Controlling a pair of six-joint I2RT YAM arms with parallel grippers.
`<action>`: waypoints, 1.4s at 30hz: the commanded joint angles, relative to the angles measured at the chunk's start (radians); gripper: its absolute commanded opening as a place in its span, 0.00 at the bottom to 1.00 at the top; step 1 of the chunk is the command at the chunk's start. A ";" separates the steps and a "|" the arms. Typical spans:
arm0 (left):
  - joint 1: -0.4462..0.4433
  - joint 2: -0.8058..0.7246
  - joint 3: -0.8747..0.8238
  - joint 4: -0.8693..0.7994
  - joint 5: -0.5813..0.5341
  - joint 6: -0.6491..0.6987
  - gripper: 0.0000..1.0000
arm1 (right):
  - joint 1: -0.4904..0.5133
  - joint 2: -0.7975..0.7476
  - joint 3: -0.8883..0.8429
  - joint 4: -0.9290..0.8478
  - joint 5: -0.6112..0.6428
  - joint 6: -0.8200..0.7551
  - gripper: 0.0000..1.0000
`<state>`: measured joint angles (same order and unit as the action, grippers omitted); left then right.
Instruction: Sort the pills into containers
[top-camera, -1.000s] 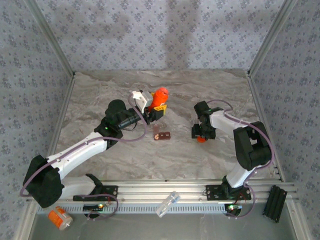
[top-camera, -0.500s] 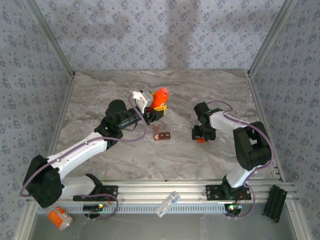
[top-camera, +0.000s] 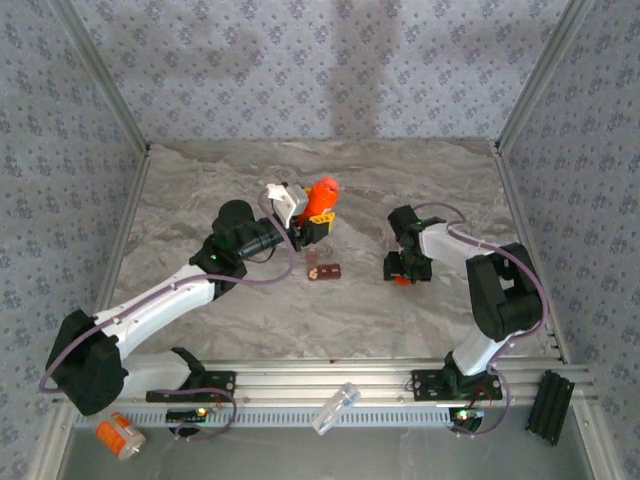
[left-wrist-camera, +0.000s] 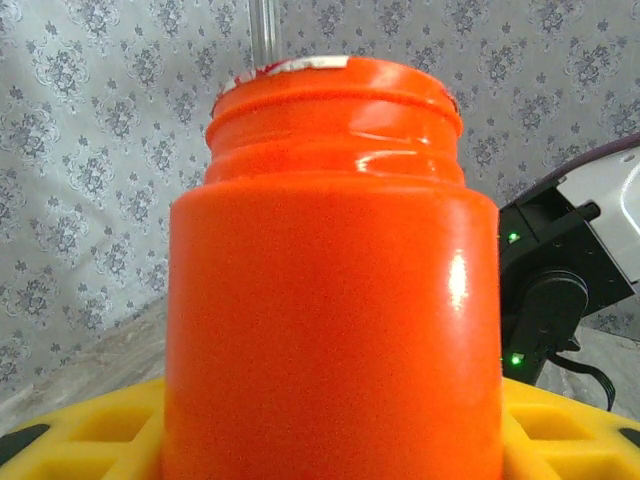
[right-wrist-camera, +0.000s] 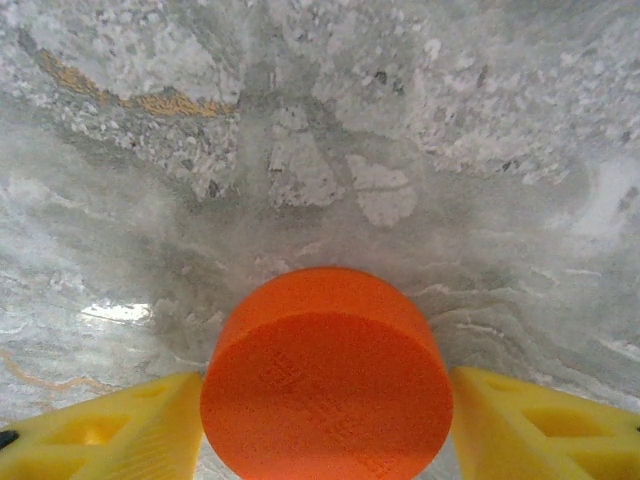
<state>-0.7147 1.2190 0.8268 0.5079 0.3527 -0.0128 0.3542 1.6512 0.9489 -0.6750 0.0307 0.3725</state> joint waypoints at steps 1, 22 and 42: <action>-0.008 -0.031 0.018 0.023 0.019 0.001 0.00 | 0.006 -0.010 0.019 -0.024 0.003 -0.006 0.65; -0.009 -0.003 0.006 0.033 0.026 0.017 0.00 | 0.006 -0.064 0.060 -0.051 -0.016 -0.014 0.46; -0.068 0.139 -0.059 0.111 -0.020 0.226 0.00 | -0.015 -0.202 0.652 -0.310 -0.342 -0.152 0.47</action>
<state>-0.7757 1.3464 0.7479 0.5636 0.3256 0.1509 0.3492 1.4784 1.5436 -0.9031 -0.2161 0.2703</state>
